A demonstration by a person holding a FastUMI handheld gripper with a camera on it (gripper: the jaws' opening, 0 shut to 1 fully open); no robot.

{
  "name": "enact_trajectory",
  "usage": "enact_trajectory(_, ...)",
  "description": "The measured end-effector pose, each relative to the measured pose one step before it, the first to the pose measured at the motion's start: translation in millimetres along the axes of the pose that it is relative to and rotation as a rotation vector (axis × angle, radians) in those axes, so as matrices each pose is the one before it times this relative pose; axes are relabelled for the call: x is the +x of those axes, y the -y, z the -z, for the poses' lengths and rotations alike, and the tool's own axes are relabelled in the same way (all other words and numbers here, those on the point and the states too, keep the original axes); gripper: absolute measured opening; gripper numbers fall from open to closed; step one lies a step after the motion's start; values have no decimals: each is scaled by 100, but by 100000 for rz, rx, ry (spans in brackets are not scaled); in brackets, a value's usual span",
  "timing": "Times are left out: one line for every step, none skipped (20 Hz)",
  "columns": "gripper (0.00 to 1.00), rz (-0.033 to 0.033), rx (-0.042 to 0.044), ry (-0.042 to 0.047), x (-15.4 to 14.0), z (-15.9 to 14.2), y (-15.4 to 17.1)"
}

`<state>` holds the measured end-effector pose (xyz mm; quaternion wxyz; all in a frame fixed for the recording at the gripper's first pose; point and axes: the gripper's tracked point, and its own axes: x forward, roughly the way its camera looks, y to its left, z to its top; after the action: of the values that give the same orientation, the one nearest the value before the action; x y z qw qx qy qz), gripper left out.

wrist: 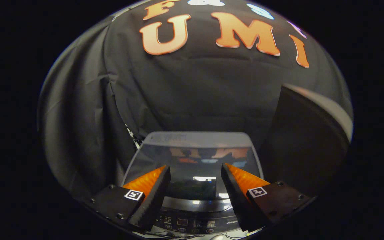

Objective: Put the clothes into the washing machine and then close the washing machine lid.

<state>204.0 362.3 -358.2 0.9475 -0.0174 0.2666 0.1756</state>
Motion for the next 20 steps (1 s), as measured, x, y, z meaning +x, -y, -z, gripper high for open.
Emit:
enact_trajectory(99, -422, -1990, 3850, -1358, -2086, 98)
enact_trajectory(98, -398, -1786, 4536, -1949, -2336, 245)
enact_trajectory(98, 794, -1457, 3887, -1723, -2071, 555)
enact_trajectory(98, 2410, -1740, 5365, -1521, -2203, 434)
enact_trajectory(98, 947, -360, 5357, -1436, -2136, 406)
enact_trajectory(98, -171, 935, 4198, -1027, -2393, -3)
enact_trajectory(98, 325, 1048, 3512, -1288, -1678, 372)
enact_trajectory(98, 278, 1068, 1223, -608, -402, 466)
enact_trajectory(98, 859, 74, 1195, -558, -471, 621)
enact_trajectory(98, 819, -1196, 1628, -1213, -542, 729)
enact_trajectory(98, 641, -907, 2574, -880, -904, 894)
enact_trajectory(98, 540, -1095, 1851, -1058, -1017, 1063)
enact_trajectory(98, 484, -396, 1103, -1002, -705, 824)
enact_trajectory(98, 66, 183, 1498, -2008, -1313, 1379)
enact_trajectory(98, 493, 13, 1580, -1588, -888, 1169)
enact_trajectory(98, 746, 64, 1454, -1252, -793, 1639)
enact_trajectory(98, 296, 1037, 1430, -1039, -706, 1563)
enact_trajectory(98, 1547, 1289, 759, -1344, -629, 2146)
enact_trajectory(98, 1198, 1645, 546, -868, -507, 1949)
enact_trajectory(98, 1280, 1595, 636, -1154, -865, 1857)
